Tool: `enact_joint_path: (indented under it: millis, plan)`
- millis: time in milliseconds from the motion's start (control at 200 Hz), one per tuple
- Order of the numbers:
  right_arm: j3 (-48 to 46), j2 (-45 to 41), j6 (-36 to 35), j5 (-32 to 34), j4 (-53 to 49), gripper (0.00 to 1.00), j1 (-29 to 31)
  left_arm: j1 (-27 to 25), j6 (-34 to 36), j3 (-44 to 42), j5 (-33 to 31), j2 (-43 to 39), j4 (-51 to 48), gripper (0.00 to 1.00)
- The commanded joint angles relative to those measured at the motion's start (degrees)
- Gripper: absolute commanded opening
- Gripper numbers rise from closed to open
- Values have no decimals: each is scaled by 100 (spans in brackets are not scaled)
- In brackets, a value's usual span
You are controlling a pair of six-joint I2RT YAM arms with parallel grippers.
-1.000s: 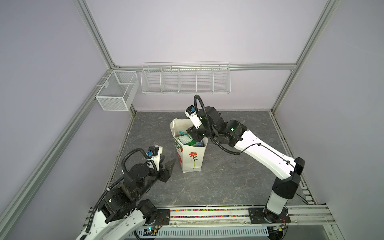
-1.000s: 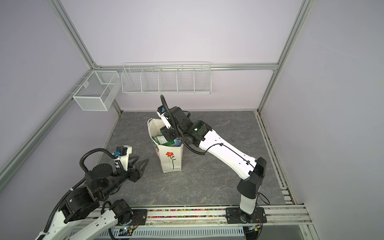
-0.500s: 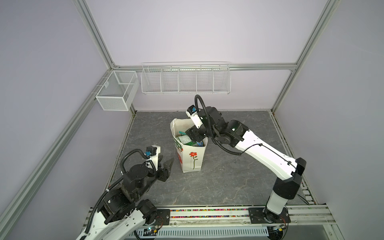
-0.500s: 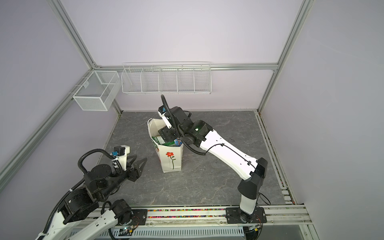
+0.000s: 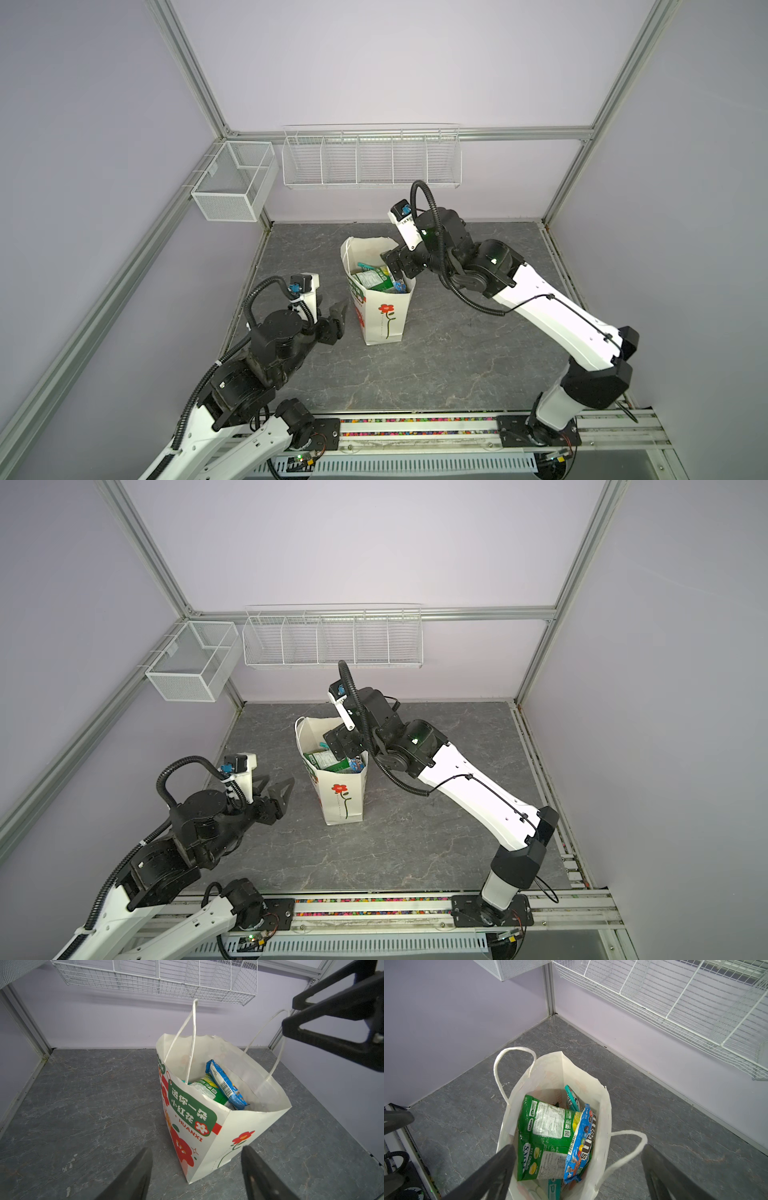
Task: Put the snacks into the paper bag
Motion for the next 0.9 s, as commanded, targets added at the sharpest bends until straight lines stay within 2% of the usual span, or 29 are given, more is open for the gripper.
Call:
enact_joint_path:
  millis: [0,285,405,485,570,780,895]
  plan:
    - [-175,-233,-26,244,-72,98,-72,32,-107,264,-244,141,74,71]
    - [-597,-576,253,499,7,98,-328,32,-46,741,-545,709,235,77]
    - [-785,-635,471,95,35,100,-577,32,-33,1008,-807,1115,283,77]
    - [-939,-682,564,-287,131,96,-690,78,22,1200,-912,1380,344,77]
    - [-1060,-720,584,-685,247,91,-757,273,36,1442,-661,1682,437,76]
    - [-973,-569,513,-1417,171,77,-800,1146,-190,1967,345,2468,598,72]
    - [-976,-513,498,-1431,120,55,-816,1271,-230,2121,552,2755,680,66]
